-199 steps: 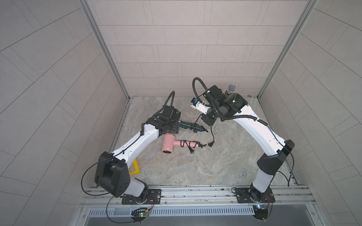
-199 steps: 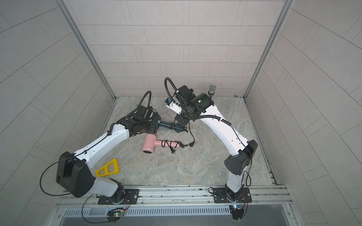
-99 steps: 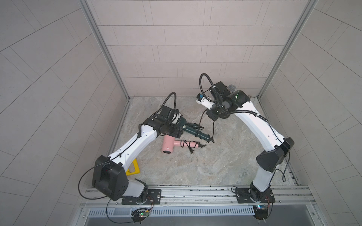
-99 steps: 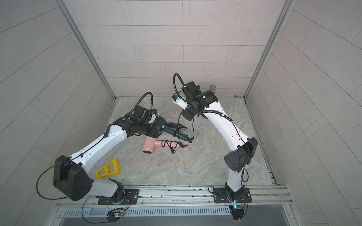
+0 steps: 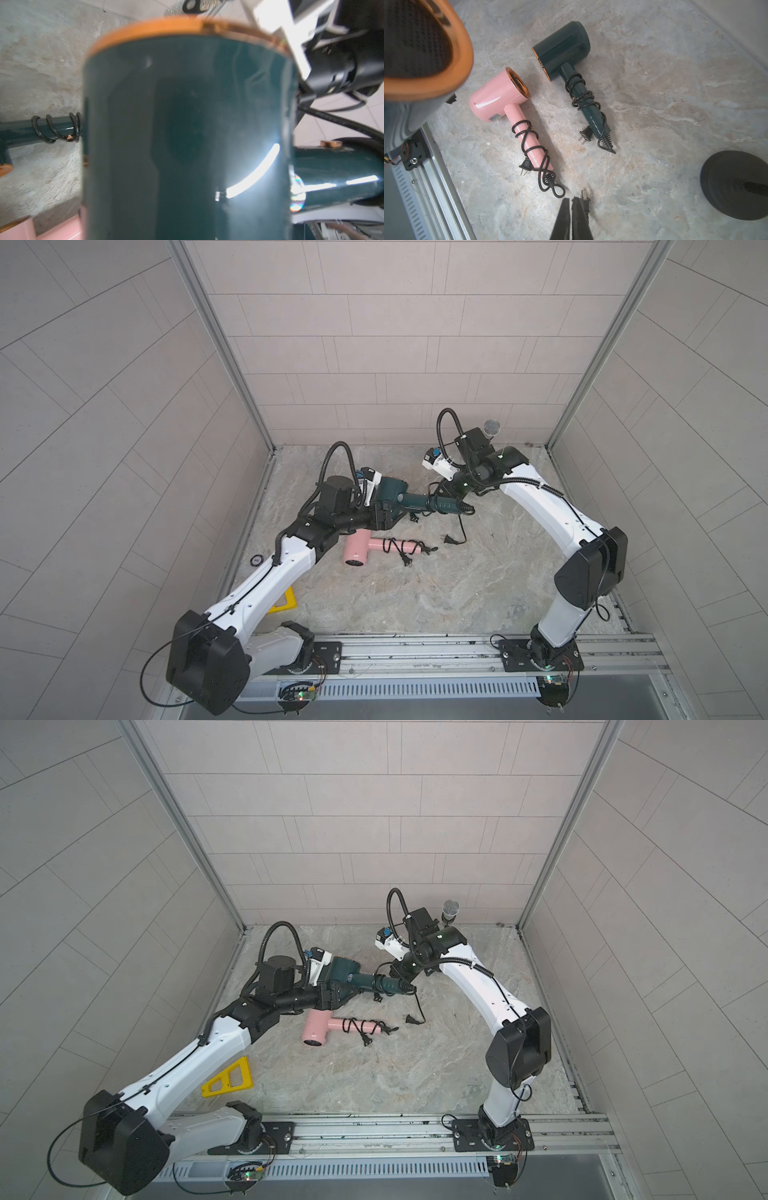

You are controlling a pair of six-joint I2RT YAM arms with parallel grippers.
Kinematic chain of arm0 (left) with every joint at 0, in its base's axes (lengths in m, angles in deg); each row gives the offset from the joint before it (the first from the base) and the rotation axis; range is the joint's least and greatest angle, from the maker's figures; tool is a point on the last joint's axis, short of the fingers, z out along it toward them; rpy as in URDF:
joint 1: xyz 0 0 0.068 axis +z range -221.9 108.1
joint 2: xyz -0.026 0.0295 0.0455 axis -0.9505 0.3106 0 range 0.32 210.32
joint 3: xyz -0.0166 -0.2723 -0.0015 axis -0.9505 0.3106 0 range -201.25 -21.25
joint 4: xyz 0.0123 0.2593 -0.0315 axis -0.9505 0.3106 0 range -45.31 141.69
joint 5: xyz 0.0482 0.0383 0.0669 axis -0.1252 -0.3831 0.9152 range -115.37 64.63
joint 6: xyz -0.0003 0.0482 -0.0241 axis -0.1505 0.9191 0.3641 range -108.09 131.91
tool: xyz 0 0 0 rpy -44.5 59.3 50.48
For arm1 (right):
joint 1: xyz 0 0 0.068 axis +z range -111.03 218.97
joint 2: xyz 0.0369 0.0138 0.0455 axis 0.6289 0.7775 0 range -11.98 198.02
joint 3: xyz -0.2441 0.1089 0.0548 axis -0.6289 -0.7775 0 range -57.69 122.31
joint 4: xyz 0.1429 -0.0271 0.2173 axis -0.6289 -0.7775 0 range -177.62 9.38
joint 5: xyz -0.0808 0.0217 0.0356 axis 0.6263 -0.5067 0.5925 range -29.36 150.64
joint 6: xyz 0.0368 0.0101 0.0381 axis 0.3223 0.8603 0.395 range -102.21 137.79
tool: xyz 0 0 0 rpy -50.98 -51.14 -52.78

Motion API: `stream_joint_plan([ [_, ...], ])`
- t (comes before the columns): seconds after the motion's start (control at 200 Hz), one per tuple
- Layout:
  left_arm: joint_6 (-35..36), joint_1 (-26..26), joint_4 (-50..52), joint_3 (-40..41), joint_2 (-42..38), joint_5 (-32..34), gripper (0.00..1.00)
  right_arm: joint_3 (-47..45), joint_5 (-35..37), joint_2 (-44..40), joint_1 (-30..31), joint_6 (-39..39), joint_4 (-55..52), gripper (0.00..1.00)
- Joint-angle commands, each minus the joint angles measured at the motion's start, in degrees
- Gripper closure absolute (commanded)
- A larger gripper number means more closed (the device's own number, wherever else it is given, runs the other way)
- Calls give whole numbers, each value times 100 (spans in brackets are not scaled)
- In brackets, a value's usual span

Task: Wrap the cord around the hair dryer
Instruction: Wrap the power cord around the hair dryer.

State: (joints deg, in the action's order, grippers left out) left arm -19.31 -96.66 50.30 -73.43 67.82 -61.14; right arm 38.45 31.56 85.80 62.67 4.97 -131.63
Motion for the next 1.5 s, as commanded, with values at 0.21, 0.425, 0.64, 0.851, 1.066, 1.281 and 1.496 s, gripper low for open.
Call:
stream_joint_plan([
  [0.21, -1507, 87, -1602, 200, -439, 1826, 100, -2032, -1089, -782, -169, 1347, 2291, 94],
  [0.425, -1878, 67, -1199, 18, -242, 1690, 100, -3074, -1307, -797, -187, 1808, 3514, 89],
  [0.64, -2037, 80, -654, -13, -298, 1991, 100, -3460, -1482, -444, -242, 1805, 3593, 70],
  [0.851, -2153, 76, -270, -54, -273, 2303, 100, -3807, -1301, -454, -274, 1778, 3676, 100],
  [1.066, -2233, 125, 316, -119, -371, 3141, 100, -3851, -459, -438, -221, 1989, 2915, 100],
  [1.281, -2458, 124, 689, -4, -458, 4650, 100, -3770, 799, -957, 640, 1985, 1497, 100],
  [1.496, -2085, 106, 943, 70, -197, 6177, 100, -3141, 972, -1497, 1566, 1570, 181, 100],
])
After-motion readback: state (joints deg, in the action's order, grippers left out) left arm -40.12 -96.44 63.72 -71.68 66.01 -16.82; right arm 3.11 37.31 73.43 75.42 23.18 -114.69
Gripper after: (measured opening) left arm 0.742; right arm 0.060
